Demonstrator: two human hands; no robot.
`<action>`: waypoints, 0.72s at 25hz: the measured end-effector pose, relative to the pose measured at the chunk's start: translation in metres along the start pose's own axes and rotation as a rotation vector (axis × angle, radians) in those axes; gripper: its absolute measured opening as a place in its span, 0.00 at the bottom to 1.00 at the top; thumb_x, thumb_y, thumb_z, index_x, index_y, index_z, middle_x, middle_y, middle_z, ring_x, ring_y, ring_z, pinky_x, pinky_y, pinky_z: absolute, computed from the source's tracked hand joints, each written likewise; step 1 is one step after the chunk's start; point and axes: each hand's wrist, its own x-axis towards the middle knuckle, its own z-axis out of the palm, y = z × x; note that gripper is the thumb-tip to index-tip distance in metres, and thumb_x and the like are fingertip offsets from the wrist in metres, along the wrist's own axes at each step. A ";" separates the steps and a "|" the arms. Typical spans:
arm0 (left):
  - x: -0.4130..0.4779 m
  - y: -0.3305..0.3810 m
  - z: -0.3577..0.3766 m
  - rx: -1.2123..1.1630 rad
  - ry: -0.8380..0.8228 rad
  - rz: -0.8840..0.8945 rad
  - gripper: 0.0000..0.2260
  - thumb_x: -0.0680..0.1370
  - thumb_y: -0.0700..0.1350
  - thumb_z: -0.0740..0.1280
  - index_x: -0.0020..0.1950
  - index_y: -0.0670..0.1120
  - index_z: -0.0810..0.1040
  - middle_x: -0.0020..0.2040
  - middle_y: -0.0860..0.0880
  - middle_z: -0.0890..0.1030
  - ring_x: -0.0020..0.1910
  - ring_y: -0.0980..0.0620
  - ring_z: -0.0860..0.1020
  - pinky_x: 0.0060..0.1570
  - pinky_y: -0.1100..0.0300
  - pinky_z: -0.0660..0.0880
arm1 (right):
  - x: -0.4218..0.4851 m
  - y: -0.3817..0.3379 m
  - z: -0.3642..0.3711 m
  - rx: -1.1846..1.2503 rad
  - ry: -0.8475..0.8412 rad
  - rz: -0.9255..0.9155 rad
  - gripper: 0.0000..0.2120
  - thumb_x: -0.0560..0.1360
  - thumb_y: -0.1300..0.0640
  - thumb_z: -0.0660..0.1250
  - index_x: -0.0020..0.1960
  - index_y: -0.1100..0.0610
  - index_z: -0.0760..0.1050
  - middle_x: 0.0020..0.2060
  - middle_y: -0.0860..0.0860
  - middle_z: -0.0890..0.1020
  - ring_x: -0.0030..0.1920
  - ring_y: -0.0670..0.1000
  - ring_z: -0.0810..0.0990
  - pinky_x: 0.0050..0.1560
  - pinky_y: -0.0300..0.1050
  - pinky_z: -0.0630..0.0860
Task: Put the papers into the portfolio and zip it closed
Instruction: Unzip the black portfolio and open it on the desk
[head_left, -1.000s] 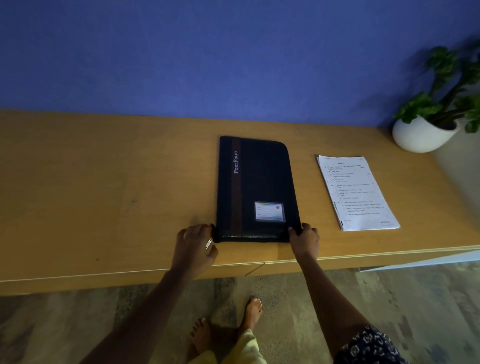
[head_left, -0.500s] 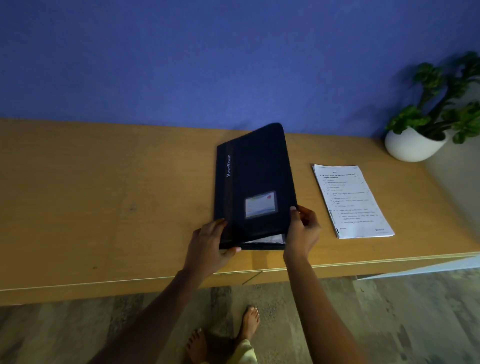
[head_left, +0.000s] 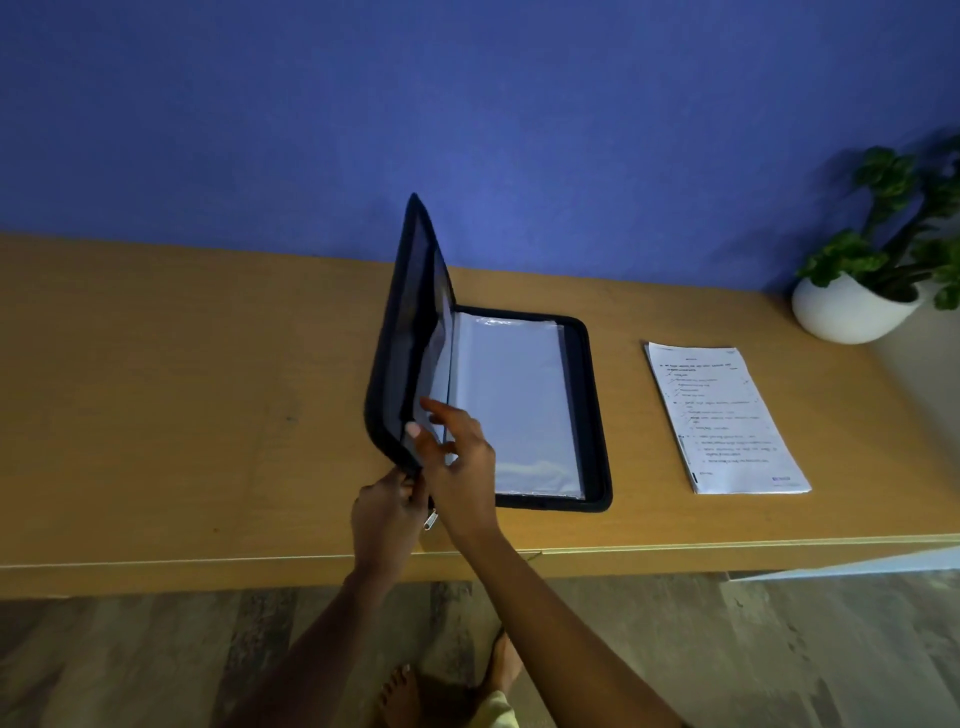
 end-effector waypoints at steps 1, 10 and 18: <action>0.001 -0.003 0.000 -0.056 0.003 -0.066 0.08 0.78 0.46 0.66 0.42 0.44 0.80 0.31 0.48 0.82 0.29 0.50 0.79 0.32 0.60 0.70 | -0.001 0.013 -0.001 -0.072 -0.009 0.047 0.15 0.78 0.51 0.66 0.65 0.49 0.75 0.61 0.50 0.78 0.61 0.47 0.77 0.52 0.22 0.72; 0.014 -0.049 -0.004 -0.581 -0.012 -0.552 0.03 0.78 0.43 0.67 0.47 0.45 0.78 0.46 0.43 0.84 0.42 0.49 0.84 0.38 0.55 0.82 | 0.002 0.132 -0.082 -1.024 -0.228 0.294 0.24 0.83 0.53 0.52 0.78 0.53 0.54 0.79 0.54 0.53 0.79 0.54 0.51 0.76 0.55 0.58; 0.025 -0.059 -0.012 -0.623 -0.176 -0.903 0.05 0.79 0.44 0.65 0.46 0.44 0.75 0.44 0.43 0.83 0.42 0.46 0.82 0.44 0.49 0.79 | -0.013 0.158 -0.116 -1.097 -0.276 0.304 0.30 0.82 0.43 0.46 0.79 0.52 0.41 0.79 0.52 0.44 0.79 0.52 0.42 0.77 0.54 0.46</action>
